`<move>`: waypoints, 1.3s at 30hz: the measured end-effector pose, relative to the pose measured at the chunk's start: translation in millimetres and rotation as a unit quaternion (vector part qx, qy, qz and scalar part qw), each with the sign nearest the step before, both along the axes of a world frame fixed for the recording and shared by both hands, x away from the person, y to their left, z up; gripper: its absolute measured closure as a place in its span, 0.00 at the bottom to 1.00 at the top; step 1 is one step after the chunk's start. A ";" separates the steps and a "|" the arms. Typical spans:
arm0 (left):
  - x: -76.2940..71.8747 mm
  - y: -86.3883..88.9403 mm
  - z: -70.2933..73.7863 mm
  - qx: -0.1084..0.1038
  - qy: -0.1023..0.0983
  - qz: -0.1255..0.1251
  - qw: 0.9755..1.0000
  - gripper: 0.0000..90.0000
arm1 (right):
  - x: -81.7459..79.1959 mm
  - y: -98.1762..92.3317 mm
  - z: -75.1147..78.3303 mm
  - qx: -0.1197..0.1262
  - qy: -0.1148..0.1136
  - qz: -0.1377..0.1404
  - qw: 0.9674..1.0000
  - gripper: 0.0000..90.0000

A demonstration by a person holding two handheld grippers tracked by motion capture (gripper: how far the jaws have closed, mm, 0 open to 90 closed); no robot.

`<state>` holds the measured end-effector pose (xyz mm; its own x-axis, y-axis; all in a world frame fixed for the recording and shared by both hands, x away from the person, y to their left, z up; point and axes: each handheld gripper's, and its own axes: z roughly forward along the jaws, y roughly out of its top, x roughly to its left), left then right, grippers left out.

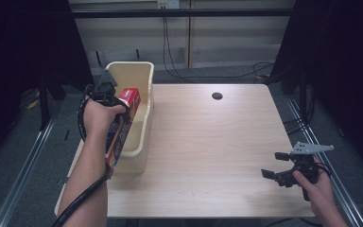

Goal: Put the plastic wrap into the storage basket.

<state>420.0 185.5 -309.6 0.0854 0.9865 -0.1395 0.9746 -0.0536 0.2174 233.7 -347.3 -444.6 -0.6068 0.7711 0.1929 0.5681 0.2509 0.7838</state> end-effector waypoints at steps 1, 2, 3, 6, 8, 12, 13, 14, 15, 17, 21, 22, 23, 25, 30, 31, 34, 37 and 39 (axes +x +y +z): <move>0.7 -0.1 -0.4 -0.002 0.002 0.006 1.000 0.45 | 0.0 -0.1 0.0 -0.001 0.000 -0.001 1.000 0.03; 1.7 0.4 -0.7 0.002 0.005 0.007 1.000 0.45 | -0.1 -0.1 0.0 0.000 0.000 0.000 1.000 0.03; 2.7 0.7 -1.6 0.000 0.006 0.008 1.000 0.45 | -0.1 -0.1 0.0 0.000 0.000 0.000 1.000 0.03; 5.9 1.2 -5.9 0.002 0.011 0.014 1.000 0.45 | 0.0 -0.3 -0.2 0.000 0.001 0.002 1.000 0.03; 6.5 1.1 -6.8 0.003 0.012 0.014 1.000 0.45 | 0.1 -0.4 -0.2 0.000 0.001 0.002 1.000 0.03; 8.8 0.0 -10.0 0.009 0.017 0.017 1.000 0.45 | 0.3 -1.0 -1.1 0.001 0.002 0.000 1.000 0.03; 10.1 -0.7 -11.0 0.010 0.023 0.018 1.000 0.45 | 0.4 -1.1 -1.4 0.001 0.002 0.000 1.000 0.03; 10.1 -0.7 -11.0 0.010 0.023 0.018 1.000 0.45 | 0.4 -1.1 -1.4 0.001 0.002 0.000 1.000 0.03; 11.6 -0.7 -12.6 0.013 0.026 0.017 0.999 0.45 | 0.6 -1.0 -1.6 0.000 0.002 0.001 1.000 0.03; 12.5 -1.2 -13.1 0.016 0.030 0.017 0.999 0.44 | 0.7 -1.1 -1.5 0.001 0.002 0.001 1.000 0.03; 16.3 -1.5 -15.8 0.018 0.040 0.018 0.999 0.44 | 0.7 -1.4 -1.6 0.001 0.003 0.000 1.000 0.03; 16.9 -2.2 -17.0 0.021 0.037 0.020 0.999 0.44 | 0.6 -1.6 -1.8 0.001 0.003 0.000 1.000 0.03; 17.9 -2.2 -16.8 0.019 0.042 0.019 0.999 0.44 | 0.6 -2.0 -2.0 0.001 0.003 -0.001 1.000 0.03; 19.4 -3.0 -17.4 0.020 0.044 0.014 0.999 0.44 | 0.7 -2.9 -2.2 0.001 0.004 -0.002 1.000 0.03; 21.0 -4.3 -19.2 0.018 0.047 0.022 0.998 0.44 | 0.9 -4.1 -2.6 0.002 0.007 -0.001 1.000 0.03; 21.3 -4.0 -19.4 0.018 0.048 0.021 0.998 0.44 | 0.9 -4.2 -2.9 0.002 0.007 -0.001 1.000 0.03; 21.9 -3.8 -21.4 0.019 0.050 0.023 0.998 0.44 | 0.8 -4.0 -2.7 0.002 0.007 -0.001 1.000 0.03; 22.5 -5.3 -25.6 0.020 0.053 0.020 0.998 0.43 | 0.8 -3.3 -2.8 0.001 0.005 -0.002 1.000 0.03; 22.5 -6.6 -27.5 0.021 0.051 0.023 0.998 0.43 | 1.0 -3.4 -2.9 0.000 0.005 0.001 1.000 0.03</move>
